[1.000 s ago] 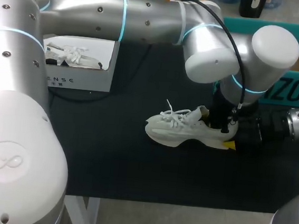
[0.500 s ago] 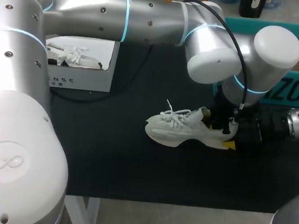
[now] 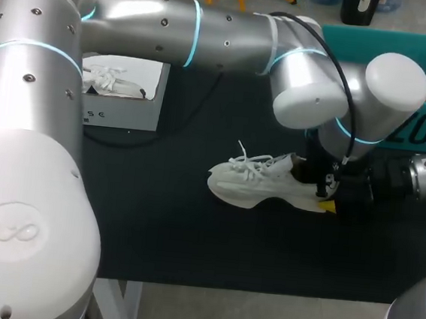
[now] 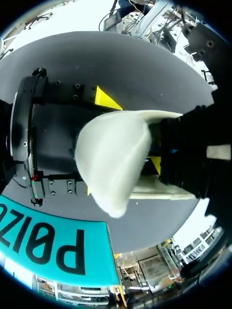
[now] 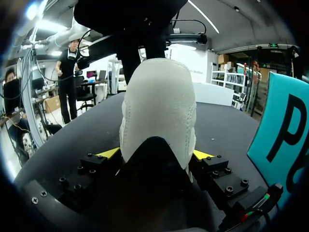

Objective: Take the shoe out of the shoebox, open the shoe tongue, remove and reinsert the insole, then place the shoe into the shoebox

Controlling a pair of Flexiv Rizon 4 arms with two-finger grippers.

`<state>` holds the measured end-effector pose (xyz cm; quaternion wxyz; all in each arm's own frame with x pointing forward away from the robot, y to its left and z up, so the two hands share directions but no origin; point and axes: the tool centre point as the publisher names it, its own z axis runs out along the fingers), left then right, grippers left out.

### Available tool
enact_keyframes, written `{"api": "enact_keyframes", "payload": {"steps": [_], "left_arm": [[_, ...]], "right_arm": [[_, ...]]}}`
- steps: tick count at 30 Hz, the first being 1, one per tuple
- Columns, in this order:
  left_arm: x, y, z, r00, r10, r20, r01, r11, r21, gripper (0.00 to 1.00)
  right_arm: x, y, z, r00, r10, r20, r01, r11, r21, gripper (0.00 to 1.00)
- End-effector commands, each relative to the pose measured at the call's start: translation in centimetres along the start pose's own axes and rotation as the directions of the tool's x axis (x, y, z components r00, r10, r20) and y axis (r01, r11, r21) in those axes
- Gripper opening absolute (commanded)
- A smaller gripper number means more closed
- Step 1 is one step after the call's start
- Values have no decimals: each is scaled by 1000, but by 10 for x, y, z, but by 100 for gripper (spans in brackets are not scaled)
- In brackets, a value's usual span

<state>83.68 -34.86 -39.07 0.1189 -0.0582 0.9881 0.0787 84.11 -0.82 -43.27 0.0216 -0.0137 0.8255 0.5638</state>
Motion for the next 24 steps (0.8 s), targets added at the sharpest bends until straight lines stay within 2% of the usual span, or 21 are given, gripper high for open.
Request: {"api": "enact_keyframes", "payload": {"steps": [1,10,24], "left_arm": [[3,1,1,1000,4,-16,-4,999,32,0],[9,13,-17,999,-33,-18,34,998,56,0],[2,39,-52,994,-105,42,101,991,90,0]], "right_arm": [[1,0,3,1000,0,-1,0,1000,2,0],[1,0,3,1000,0,-1,0,1000,2,0],[1,0,3,1000,0,-1,0,1000,2,0]]}}
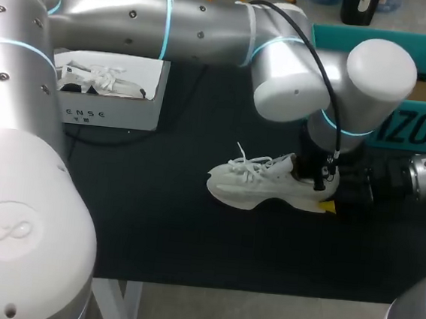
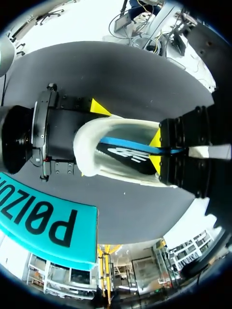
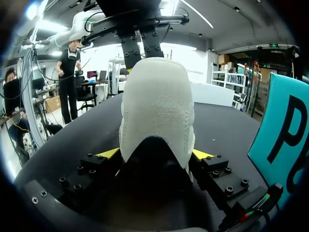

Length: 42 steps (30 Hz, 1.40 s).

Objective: Take the shoe out of the shoebox, open the shoe tongue, remove and reinsert the insole, then place the shoe into the shoebox

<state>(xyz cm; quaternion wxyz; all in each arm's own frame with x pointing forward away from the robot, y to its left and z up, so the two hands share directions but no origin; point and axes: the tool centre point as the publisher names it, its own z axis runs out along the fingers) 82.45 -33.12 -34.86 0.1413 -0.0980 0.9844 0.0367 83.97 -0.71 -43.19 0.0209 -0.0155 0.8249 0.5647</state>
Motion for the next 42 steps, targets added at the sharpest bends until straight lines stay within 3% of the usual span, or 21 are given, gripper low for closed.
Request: {"api": "enact_keyframes", "payload": {"steps": [1,7,24,31,42], "left_arm": [[-1,15,-15,1000,-20,14,19,1000,16,0],[-1,16,-23,999,-26,22,25,998,51,0],[13,-36,-23,999,45,12,-46,994,104,0],[17,-29,-21,999,-40,-6,40,988,152,0],[22,-4,-30,985,-170,-21,167,928,333,0]], "right_arm": [[0,-1,2,1000,2,2,-2,1000,4,0],[0,-1,2,1000,2,2,-2,1000,4,0],[0,-1,2,1000,2,2,-2,1000,4,0],[0,-1,2,1000,2,2,-2,1000,4,0],[0,-1,2,1000,2,2,-2,1000,4,0]]}}
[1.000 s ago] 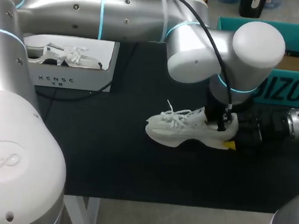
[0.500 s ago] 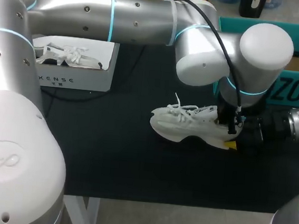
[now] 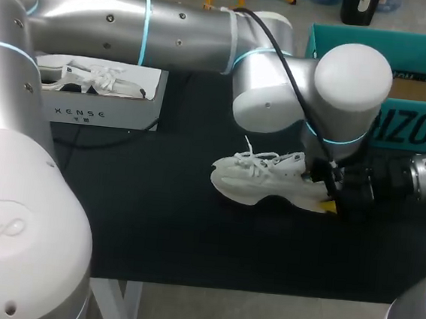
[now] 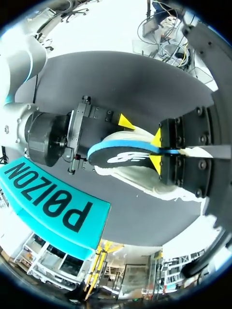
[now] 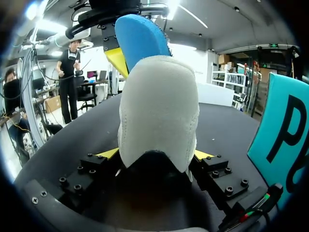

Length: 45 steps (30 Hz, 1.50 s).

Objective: Take the shoe out of the shoebox, open the shoe tongue, remove and reinsert the insole, then place the shoe into the shoebox

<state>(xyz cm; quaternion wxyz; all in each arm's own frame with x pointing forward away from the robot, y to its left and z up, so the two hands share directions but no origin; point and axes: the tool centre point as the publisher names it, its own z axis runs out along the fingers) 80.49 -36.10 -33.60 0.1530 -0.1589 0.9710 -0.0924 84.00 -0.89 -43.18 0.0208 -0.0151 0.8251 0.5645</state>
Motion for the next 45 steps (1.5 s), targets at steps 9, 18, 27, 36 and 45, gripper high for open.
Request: {"api": "enact_keyframes", "payload": {"steps": [9,18,27,36,45], "left_arm": [[-6,14,-30,999,-36,22,31,977,209,0],[-11,-4,-44,999,-44,-8,45,953,300,0],[-7,-17,-49,998,-63,-30,69,939,336,0],[-3,-39,-46,997,-73,-23,76,940,333,0],[-2,-45,-33,997,-73,3,68,946,316,0]], "right_arm": [[0,-1,4,1000,1,2,-1,1000,4,0],[0,-1,4,1000,1,2,-1,1000,4,0],[0,-1,4,1000,1,2,-1,1000,4,0],[0,-1,4,1000,1,2,-1,1000,4,0],[0,-1,4,1000,1,2,-1,1000,4,0]]}}
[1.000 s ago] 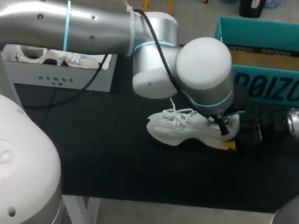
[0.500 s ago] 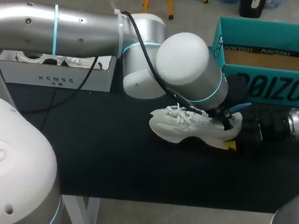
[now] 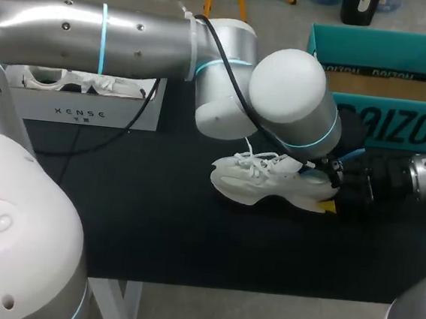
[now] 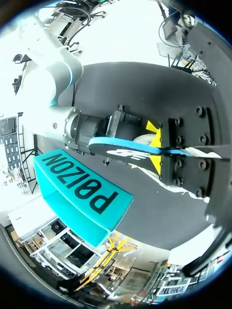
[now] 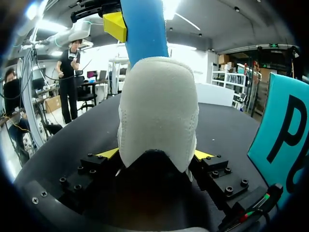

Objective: Take the shoe out of the shoebox, open the shoe tongue, remove and reinsert the insole, then place the shoe into the shoebox

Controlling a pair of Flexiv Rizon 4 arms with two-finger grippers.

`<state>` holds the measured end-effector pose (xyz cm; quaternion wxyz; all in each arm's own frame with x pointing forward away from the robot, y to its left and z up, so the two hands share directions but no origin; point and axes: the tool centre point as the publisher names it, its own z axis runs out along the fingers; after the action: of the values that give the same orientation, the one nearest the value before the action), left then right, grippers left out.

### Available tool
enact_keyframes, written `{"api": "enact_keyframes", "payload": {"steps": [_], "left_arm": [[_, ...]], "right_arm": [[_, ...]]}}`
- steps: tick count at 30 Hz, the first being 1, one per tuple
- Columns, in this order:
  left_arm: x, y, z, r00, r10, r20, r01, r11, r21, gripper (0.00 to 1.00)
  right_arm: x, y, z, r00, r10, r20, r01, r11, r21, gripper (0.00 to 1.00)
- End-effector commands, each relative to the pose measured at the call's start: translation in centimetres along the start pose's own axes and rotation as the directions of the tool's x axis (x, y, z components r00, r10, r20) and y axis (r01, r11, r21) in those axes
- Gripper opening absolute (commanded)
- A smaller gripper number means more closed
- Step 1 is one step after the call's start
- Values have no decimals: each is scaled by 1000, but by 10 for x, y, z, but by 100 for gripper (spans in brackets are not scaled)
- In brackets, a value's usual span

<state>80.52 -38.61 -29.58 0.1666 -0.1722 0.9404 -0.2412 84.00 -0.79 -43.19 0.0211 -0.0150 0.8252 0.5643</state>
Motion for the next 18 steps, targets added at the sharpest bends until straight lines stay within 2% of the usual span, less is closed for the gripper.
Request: {"api": "enact_keyframes", "payload": {"steps": [1,5,9,13,17,18], "left_arm": [[0,-17,3,1000,21,14,-22,998,63,0],[2,-31,8,999,38,34,-40,996,79,0],[5,-37,11,999,34,30,-37,995,91,0],[-2,-50,-18,999,7,46,-14,988,155,0],[-10,-67,-56,998,31,62,-43,979,197,0],[-14,-73,-69,998,47,39,-55,973,226,0]], "right_arm": [[0,-1,3,1000,1,1,-1,1000,3,0],[0,-1,3,1000,1,1,-1,1000,3,0],[0,-1,3,1000,1,1,-1,1000,3,0],[0,-1,3,1000,1,1,-1,1000,3,0],[0,-1,3,1000,1,1,-1,1000,3,0],[0,-1,3,1000,1,1,-1,1000,3,0]]}}
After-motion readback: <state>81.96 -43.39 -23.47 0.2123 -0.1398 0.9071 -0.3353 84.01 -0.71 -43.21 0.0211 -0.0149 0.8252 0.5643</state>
